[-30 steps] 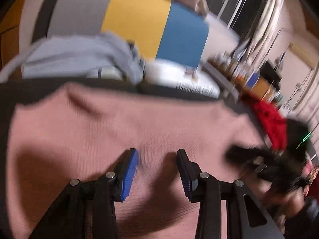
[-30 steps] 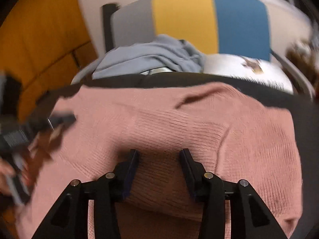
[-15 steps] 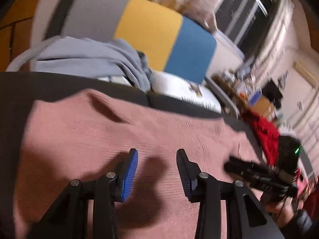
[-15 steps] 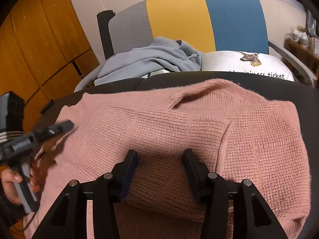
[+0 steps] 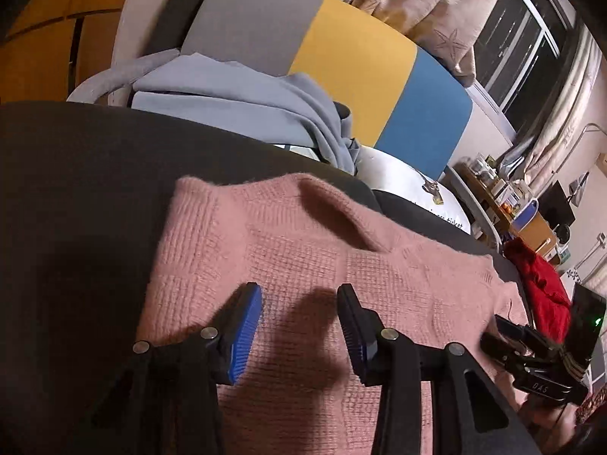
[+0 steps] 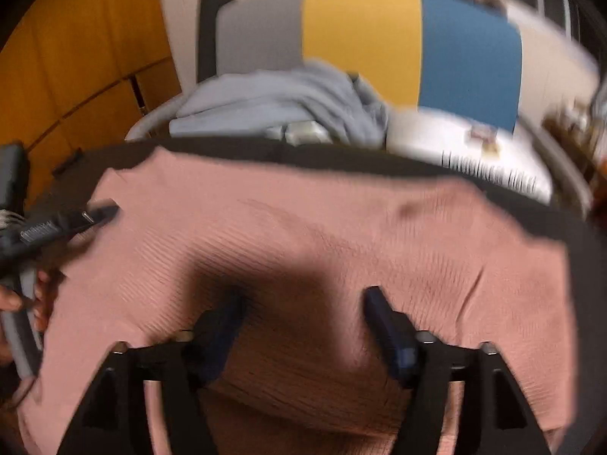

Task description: Fold clothes

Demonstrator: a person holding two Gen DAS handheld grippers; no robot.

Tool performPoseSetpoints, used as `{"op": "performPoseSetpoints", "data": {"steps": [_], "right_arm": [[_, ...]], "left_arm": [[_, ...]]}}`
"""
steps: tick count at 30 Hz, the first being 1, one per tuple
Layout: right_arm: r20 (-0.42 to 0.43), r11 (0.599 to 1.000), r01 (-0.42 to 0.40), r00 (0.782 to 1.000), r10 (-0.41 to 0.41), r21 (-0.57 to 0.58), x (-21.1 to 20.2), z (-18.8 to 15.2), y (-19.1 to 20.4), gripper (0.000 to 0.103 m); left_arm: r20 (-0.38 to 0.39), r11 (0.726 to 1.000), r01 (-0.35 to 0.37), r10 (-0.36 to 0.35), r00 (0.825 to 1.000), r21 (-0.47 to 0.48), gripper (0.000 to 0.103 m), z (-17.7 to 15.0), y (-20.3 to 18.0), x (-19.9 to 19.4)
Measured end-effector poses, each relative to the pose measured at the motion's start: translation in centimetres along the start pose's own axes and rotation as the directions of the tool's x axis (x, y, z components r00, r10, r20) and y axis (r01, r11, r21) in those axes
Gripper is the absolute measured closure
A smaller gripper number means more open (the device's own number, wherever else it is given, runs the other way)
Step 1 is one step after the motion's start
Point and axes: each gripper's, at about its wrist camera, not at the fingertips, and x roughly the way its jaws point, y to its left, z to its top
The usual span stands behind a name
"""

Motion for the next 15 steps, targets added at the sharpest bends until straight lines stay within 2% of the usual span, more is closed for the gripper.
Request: {"op": "performPoseSetpoints", "data": {"steps": [2, 6, 9, 15], "right_arm": [[0.019, 0.999, -0.033, 0.999, 0.032, 0.031, 0.1, -0.2, -0.7, 0.028], [0.003, 1.0, 0.003, 1.0, -0.003, -0.02, 0.9, -0.1, 0.2, 0.019], [0.009, 1.0, -0.011, 1.0, 0.011, -0.001, 1.3, 0.2, -0.2, 0.018], [0.017, 1.0, -0.014, 1.0, 0.014, 0.002, 1.5, 0.8, -0.2, 0.015]], "left_arm": [[0.002, 1.0, -0.016, 0.016, 1.0, 0.021, 0.062, 0.2, -0.2, 0.4], [0.002, 0.998, -0.033, 0.033, 0.999, 0.048, 0.062, 0.6, -0.4, 1.0], [0.005, 0.999, -0.02, 0.02, 1.0, 0.04, 0.062, 0.9, -0.1, 1.4], [0.002, 0.995, -0.056, 0.056, 0.998, 0.077, 0.062, 1.7, -0.6, 2.4]]}}
